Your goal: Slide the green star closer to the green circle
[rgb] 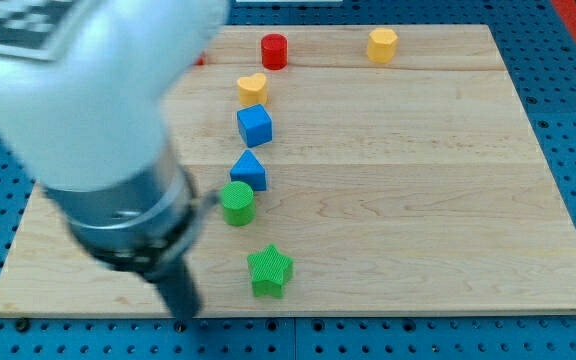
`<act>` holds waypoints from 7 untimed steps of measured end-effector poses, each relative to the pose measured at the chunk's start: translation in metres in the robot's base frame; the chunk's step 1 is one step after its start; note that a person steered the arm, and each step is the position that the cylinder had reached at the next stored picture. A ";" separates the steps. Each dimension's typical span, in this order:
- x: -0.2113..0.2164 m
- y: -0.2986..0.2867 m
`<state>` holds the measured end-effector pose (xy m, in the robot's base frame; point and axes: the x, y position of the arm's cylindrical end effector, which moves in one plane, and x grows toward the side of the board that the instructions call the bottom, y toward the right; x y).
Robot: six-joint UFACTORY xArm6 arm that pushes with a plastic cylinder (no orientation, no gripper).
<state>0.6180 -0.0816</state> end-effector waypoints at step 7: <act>-0.054 0.065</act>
